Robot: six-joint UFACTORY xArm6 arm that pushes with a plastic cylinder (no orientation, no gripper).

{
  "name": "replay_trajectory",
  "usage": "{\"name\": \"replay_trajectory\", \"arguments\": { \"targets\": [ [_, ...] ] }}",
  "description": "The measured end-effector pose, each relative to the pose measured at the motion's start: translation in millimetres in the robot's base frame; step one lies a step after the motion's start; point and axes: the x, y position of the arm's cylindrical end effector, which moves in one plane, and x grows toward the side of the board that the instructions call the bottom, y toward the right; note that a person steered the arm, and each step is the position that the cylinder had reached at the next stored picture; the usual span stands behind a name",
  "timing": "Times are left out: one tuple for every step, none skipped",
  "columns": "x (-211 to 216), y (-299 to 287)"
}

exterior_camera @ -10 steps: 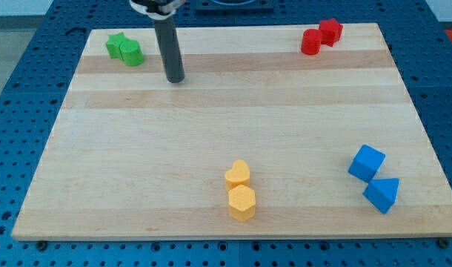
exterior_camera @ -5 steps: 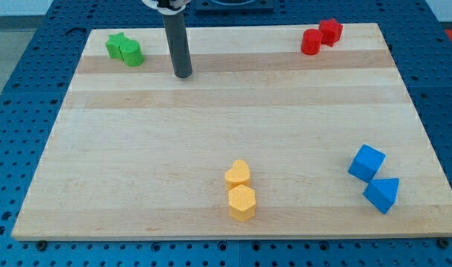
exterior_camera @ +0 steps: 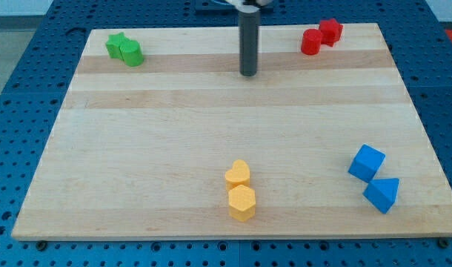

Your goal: Nudge blue triangle up a bit

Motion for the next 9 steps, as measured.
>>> {"name": "replay_trajectory", "arguments": {
  "targets": [
    [24.4,44.3],
    [64.7,91.8],
    [103.9,127.1],
    [131.6,172.2],
    [164.7,214.6],
    [194.4,229.1],
    [219.0,220.6],
    [244.6,203.0],
    [272.2,188.0]
  ]
}}
